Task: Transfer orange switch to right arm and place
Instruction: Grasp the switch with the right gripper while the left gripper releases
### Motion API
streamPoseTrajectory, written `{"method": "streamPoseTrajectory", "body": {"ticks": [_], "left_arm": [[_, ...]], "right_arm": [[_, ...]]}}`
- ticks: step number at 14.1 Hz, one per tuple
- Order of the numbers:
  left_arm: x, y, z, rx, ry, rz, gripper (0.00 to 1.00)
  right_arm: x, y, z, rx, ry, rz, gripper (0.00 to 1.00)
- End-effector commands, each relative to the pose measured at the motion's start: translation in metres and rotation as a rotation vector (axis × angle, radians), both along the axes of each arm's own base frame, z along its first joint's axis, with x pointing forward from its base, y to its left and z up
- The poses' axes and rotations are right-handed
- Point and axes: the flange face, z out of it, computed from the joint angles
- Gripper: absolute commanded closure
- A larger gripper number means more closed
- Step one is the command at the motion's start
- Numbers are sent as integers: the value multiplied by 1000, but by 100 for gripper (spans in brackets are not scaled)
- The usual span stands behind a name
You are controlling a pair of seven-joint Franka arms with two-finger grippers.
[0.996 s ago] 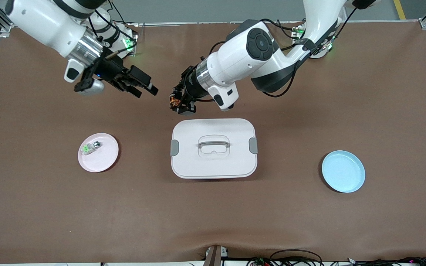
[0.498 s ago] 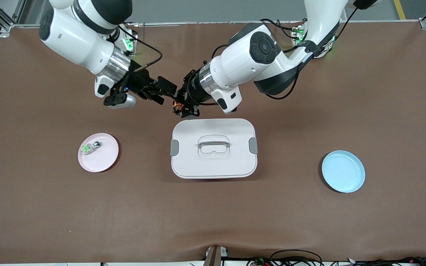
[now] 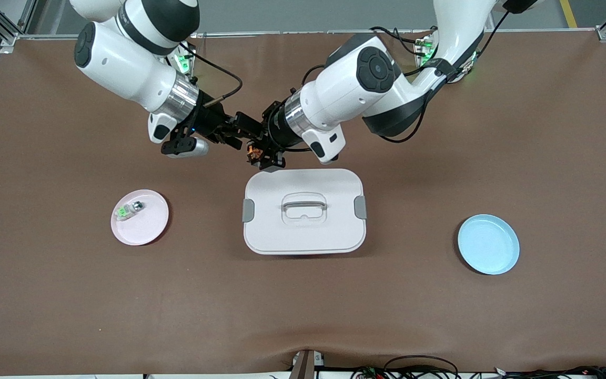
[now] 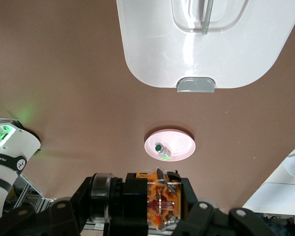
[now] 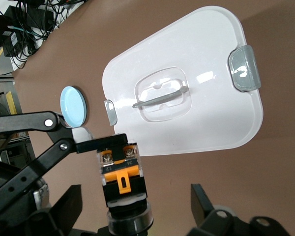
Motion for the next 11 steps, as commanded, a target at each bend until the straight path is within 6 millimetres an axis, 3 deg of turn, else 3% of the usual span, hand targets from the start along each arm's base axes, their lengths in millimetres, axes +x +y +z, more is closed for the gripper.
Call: {"method": "streamPoseTrajectory", "body": {"ticks": [1,3,11], "left_arm": [[1,-2,3,-8,9,18,100],[2,-3,0,-6,13,18,100],[5,0,0,-7,12,20,100]], "right_arm": [[2,5,4,-3,-2,0,44],[2,6,6,0,-5,-2,100],[4,9,8,5,-8,0,100]]}}
